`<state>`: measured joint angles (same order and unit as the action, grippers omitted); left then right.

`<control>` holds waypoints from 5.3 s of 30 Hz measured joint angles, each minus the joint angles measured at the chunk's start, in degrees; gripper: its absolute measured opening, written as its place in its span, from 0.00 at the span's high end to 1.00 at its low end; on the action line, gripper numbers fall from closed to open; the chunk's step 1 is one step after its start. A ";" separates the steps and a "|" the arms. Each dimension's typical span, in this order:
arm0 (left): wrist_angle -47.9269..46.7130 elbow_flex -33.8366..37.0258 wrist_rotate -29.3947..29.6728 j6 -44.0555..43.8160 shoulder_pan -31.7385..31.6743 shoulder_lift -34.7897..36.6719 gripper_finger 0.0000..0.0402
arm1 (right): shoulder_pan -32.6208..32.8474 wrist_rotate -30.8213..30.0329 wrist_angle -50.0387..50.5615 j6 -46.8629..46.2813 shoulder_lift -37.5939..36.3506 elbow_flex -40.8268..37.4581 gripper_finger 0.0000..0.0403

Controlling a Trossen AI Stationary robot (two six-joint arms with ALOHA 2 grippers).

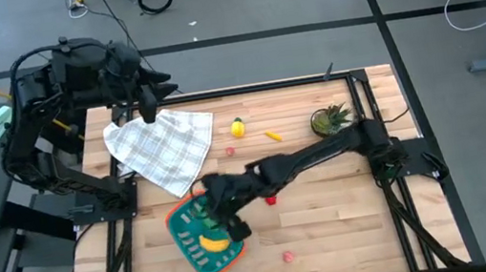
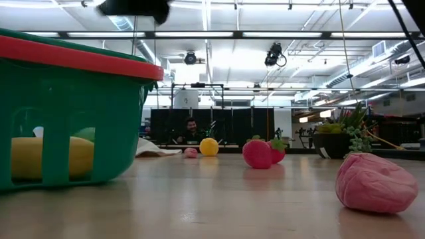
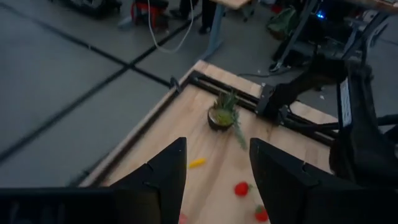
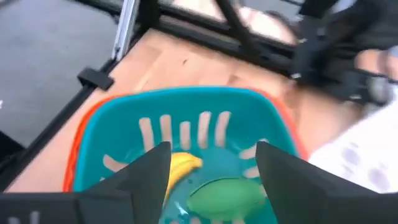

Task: Pick and placing Produce into tupperware
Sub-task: Put the yellow pineapple into the blue basket

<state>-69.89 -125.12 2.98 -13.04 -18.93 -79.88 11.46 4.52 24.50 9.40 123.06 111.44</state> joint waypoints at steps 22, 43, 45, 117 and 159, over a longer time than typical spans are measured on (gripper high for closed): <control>-12.19 -0.02 0.61 -9.90 5.58 -17.91 0.54 | -2.88 -23.67 36.11 -44.84 -32.89 -0.24 0.43; -9.22 0.00 1.66 -27.64 -4.12 -48.08 0.50 | 0.31 -33.16 48.80 -48.79 -32.28 -0.28 0.46; -8.50 0.00 1.13 -27.44 -4.51 -49.49 0.49 | 0.31 -33.15 48.82 -48.71 -31.73 -0.28 0.46; -2.12 0.00 -7.30 -30.48 -7.11 -61.57 0.34 | 0.33 -33.20 49.60 -46.77 -31.28 -0.28 0.56; -20.24 -8.32 -8.42 -5.07 -0.59 -59.12 0.48 | 0.31 -34.50 49.60 -46.77 -31.28 -0.28 0.56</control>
<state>-90.13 -133.44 -5.43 -18.11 -19.52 -139.00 11.77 -29.98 74.10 -37.36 91.79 111.15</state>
